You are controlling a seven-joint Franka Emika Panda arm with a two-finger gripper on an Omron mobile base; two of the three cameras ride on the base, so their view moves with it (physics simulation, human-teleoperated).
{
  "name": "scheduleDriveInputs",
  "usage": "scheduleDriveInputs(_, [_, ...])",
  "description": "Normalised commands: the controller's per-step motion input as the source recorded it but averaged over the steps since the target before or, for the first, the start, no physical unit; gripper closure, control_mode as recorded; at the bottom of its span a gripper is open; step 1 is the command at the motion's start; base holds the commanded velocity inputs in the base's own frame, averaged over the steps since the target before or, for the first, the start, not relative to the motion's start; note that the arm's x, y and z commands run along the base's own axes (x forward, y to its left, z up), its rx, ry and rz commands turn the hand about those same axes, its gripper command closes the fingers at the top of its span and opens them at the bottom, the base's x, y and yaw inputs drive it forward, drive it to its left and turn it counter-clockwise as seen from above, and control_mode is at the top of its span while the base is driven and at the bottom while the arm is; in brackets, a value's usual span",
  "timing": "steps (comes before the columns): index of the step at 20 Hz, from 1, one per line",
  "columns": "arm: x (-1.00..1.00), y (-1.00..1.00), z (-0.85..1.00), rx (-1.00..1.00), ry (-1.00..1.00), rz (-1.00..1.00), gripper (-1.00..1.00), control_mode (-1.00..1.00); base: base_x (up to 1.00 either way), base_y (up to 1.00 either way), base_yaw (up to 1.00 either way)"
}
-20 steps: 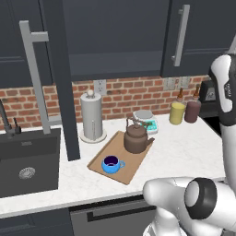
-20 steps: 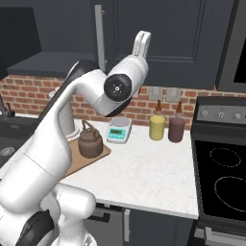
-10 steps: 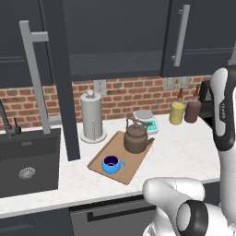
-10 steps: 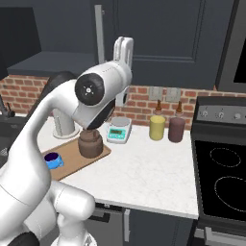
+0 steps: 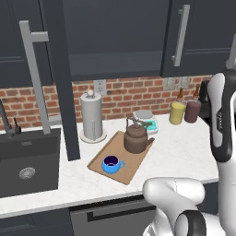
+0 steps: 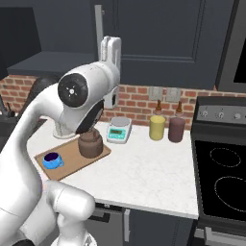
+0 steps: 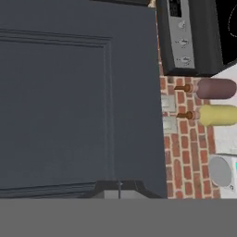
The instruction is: Pick the kettle from the counter and place it on the tray. Then pick the mug from the cabinet and place it on the tray. Then close the cabinet doors.
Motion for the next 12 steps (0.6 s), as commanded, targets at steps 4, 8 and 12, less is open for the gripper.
scheduleDriveInputs(4, [-0.95, 0.97, -0.08, -0.09, -0.09, 0.00, 1.00, -1.00, 0.00, 0.00, 0.00])
scheduleDriveInputs(8, [-1.00, 1.00, -0.12, -0.11, -0.08, 0.00, 1.00, -1.00, 0.00, 0.00, 0.00])
scheduleDriveInputs(12, [-1.00, 1.00, -0.08, -0.09, -0.05, 0.00, 1.00, -1.00, 0.00, 0.00, 0.00])
